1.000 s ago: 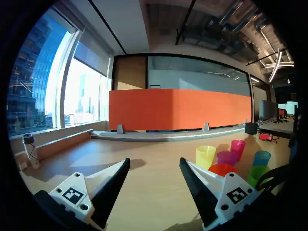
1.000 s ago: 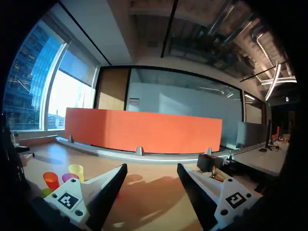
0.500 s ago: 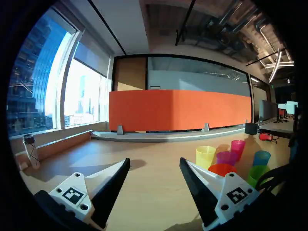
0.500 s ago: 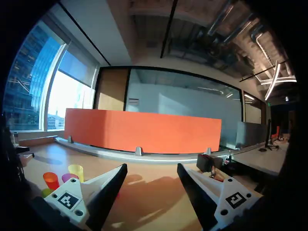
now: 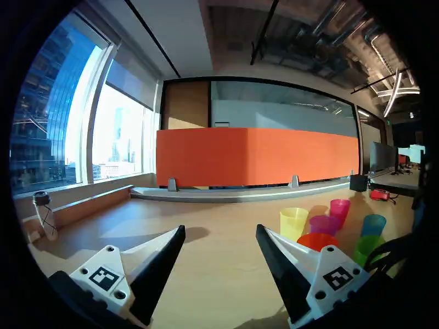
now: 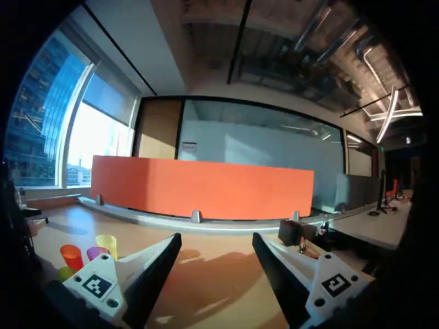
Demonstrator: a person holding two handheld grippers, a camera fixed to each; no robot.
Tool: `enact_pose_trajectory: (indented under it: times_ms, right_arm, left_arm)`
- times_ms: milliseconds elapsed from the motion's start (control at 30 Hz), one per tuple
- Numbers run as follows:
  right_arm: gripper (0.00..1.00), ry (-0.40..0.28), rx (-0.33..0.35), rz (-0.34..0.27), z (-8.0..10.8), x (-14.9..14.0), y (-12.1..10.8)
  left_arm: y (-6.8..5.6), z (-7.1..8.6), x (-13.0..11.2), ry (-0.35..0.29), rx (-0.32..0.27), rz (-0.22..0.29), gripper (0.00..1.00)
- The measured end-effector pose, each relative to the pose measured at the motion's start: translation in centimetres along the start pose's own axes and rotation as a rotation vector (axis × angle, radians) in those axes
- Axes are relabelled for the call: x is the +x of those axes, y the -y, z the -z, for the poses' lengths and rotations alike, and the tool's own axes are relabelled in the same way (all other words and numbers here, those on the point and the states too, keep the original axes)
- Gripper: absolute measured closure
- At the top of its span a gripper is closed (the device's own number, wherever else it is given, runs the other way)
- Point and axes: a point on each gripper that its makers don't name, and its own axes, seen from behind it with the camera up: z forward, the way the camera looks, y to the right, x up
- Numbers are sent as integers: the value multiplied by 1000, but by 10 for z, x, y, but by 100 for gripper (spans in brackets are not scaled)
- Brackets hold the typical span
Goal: Pour water
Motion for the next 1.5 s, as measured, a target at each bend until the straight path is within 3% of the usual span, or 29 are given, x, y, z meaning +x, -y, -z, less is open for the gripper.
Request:
enact_pose_trajectory:
  times_ms: [667,1500]
  right_arm:
    - [0,-24,33,-25,-8,-28,7]
    - [0,47,32,-70,-18,-97,-9]
  left_arm:
    - [-1,1,0,0,1,0,4]
    - [-1,1,0,0,0,0,4]
